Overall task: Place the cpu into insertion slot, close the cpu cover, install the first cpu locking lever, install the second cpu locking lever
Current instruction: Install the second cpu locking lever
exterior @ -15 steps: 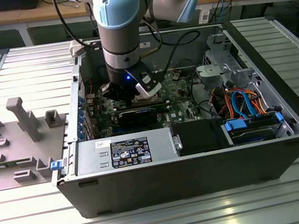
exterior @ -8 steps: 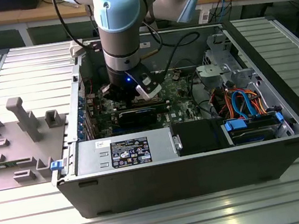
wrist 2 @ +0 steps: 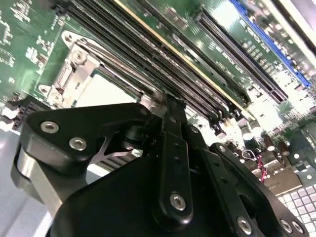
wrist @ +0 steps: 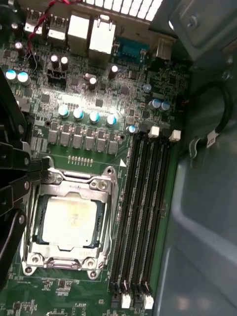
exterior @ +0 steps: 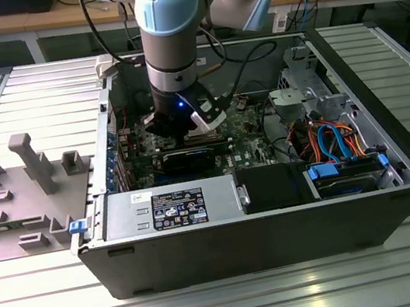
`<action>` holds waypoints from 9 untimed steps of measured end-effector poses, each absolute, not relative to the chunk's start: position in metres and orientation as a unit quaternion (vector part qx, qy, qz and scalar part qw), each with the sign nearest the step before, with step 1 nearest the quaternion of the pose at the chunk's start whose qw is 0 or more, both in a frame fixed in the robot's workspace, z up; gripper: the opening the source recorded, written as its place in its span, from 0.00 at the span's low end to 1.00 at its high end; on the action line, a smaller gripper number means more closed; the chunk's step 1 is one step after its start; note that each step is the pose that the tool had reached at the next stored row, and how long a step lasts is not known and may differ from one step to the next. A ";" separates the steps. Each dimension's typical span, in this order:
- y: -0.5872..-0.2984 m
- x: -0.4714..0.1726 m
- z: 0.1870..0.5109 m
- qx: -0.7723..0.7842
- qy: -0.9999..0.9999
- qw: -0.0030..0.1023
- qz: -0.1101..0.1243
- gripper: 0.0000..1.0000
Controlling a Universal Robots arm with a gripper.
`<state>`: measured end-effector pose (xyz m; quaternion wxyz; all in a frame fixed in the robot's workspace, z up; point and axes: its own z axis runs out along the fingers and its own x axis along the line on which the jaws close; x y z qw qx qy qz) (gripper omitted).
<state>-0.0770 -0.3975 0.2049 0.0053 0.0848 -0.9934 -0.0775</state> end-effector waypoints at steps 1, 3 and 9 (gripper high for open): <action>-0.397 -0.075 0.205 0.085 -0.994 0.007 -0.076 0.11; -0.395 -0.070 0.205 0.085 -0.994 0.009 -0.072 0.11; -0.388 -0.054 0.205 0.084 -0.994 0.017 -0.066 0.11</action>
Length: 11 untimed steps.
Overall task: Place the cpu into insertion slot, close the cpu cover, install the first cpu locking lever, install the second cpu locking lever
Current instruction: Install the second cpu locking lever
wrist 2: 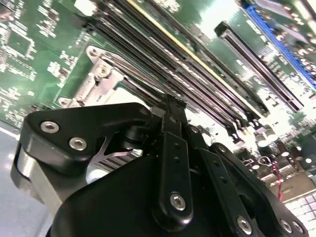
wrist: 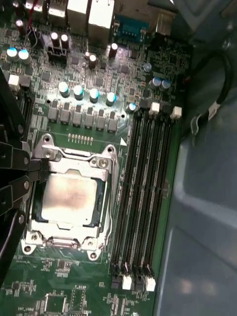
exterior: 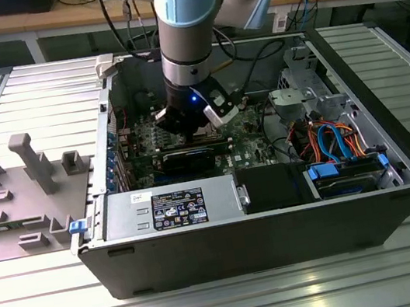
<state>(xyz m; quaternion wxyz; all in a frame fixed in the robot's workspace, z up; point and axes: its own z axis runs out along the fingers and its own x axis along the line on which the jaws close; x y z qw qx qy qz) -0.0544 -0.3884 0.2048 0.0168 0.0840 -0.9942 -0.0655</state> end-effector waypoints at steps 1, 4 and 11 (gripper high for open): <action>-0.388 -0.052 0.205 0.084 -0.994 0.018 -0.065 0.11; -0.386 -0.042 0.206 0.084 -0.994 0.022 -0.065 0.11; -0.384 -0.031 0.210 0.083 -0.994 0.026 -0.064 0.11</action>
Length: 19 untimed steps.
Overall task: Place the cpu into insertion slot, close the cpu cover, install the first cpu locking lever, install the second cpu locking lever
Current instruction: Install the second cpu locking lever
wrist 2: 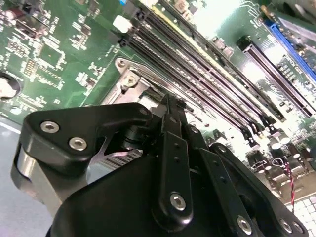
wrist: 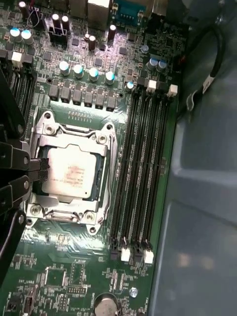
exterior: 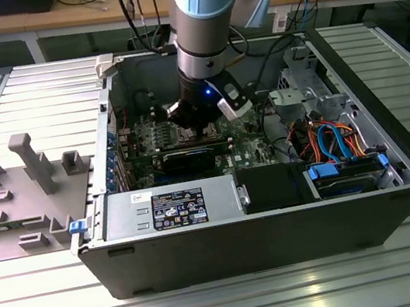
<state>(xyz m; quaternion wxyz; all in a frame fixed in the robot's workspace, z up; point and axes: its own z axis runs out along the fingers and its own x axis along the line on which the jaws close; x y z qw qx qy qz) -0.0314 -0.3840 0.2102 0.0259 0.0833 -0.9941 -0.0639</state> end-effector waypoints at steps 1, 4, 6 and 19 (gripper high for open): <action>-0.384 -0.030 0.210 0.083 -0.994 0.027 -0.064 0.11; -0.382 -0.025 0.211 0.083 -0.994 0.030 -0.063 0.11; -0.381 -0.022 0.212 0.083 -0.994 0.032 -0.061 0.11; -0.374 -0.010 0.220 0.082 -0.994 0.039 -0.053 0.11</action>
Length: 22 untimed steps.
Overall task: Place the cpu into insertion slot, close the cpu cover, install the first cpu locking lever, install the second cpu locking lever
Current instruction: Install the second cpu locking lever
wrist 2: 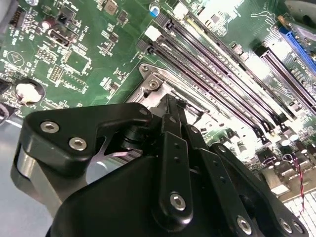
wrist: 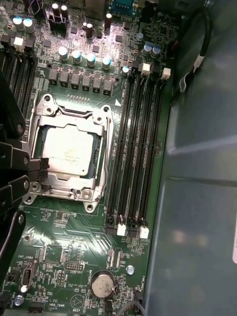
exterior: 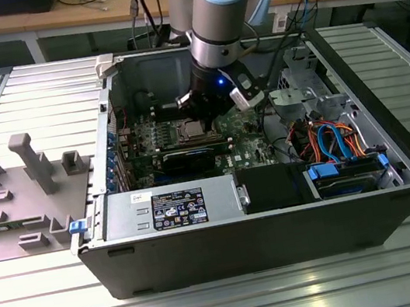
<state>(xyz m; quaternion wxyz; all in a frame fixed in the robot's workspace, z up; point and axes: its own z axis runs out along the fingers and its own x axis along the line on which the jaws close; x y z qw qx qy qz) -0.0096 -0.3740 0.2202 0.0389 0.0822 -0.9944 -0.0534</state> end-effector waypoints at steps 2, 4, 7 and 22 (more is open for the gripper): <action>-0.373 -0.009 0.223 0.082 -0.994 0.039 -0.053 0.11; -0.372 -0.009 0.229 0.082 -0.995 0.039 -0.051 0.11; -0.368 -0.009 0.233 0.082 -0.995 0.040 -0.045 0.11; -0.355 -0.022 0.233 0.079 -0.996 0.037 -0.037 0.11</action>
